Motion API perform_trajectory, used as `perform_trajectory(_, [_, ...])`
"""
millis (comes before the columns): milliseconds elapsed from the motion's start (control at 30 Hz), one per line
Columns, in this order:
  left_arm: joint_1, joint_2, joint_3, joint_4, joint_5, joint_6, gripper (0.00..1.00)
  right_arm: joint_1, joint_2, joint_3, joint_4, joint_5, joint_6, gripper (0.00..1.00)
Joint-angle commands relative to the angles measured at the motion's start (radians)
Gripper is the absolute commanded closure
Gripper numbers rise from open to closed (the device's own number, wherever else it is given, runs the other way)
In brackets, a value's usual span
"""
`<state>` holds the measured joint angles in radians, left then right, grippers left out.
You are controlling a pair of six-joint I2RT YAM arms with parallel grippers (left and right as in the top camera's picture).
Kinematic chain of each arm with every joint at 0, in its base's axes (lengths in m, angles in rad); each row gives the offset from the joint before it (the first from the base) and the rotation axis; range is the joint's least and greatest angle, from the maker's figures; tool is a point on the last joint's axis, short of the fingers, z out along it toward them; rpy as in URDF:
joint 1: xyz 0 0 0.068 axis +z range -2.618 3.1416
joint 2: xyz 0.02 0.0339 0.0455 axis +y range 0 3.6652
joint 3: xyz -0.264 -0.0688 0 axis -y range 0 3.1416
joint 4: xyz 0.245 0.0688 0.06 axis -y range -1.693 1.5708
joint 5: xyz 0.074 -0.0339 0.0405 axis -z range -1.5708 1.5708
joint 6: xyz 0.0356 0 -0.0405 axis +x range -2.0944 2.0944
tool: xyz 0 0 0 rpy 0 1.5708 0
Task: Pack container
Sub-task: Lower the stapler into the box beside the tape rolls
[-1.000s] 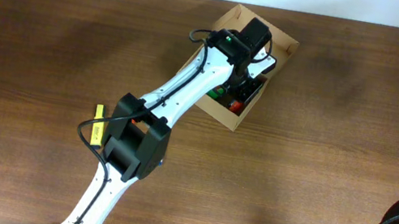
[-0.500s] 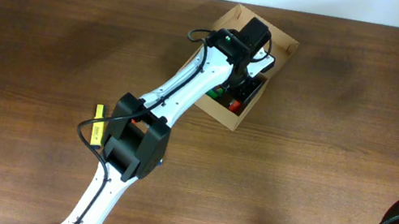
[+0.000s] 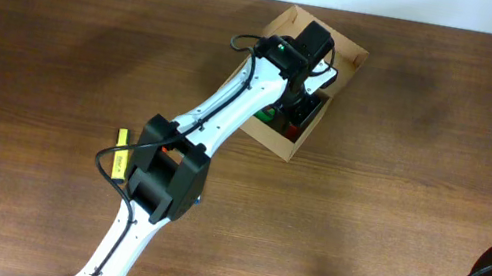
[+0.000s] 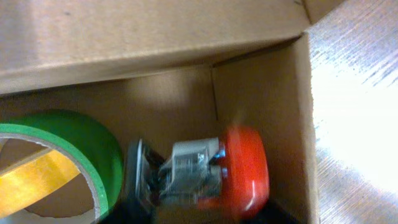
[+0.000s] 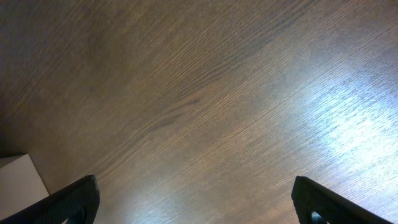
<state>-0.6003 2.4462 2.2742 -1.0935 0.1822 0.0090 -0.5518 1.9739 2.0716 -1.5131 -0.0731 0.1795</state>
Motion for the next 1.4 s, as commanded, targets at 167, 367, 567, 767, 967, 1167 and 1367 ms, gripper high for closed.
perform_trajectory(167, [0.002,0.043,0.018,-0.001,-0.006,0.002,0.72,0.002,0.011,-0.009,0.003,-0.002,-0.007,0.0])
perform_trajectory(367, [0.006,0.047,0.018,0.002,-0.007,0.002,0.61,0.002,0.011,-0.009,0.003,-0.002,-0.007,0.01])
perform_trajectory(567, [0.023,0.056,0.018,0.001,-0.007,0.002,0.56,0.002,0.011,-0.009,0.003,-0.002,-0.007,0.01])
perform_trajectory(767, [0.028,0.058,0.018,0.002,-0.007,0.002,0.13,0.002,0.011,-0.009,0.003,-0.002,-0.007,0.01])
perform_trajectory(967, [0.028,0.058,0.018,0.003,-0.027,0.002,0.21,0.002,0.011,-0.009,0.002,-0.002,-0.007,0.01])
perform_trajectory(1167, [0.035,0.058,0.02,0.013,-0.034,0.002,0.72,0.002,0.011,-0.009,0.003,-0.002,-0.007,0.01])
perform_trajectory(1367, [0.041,0.057,0.076,0.01,-0.074,0.002,0.98,0.002,0.011,-0.009,0.003,-0.003,-0.007,0.01])
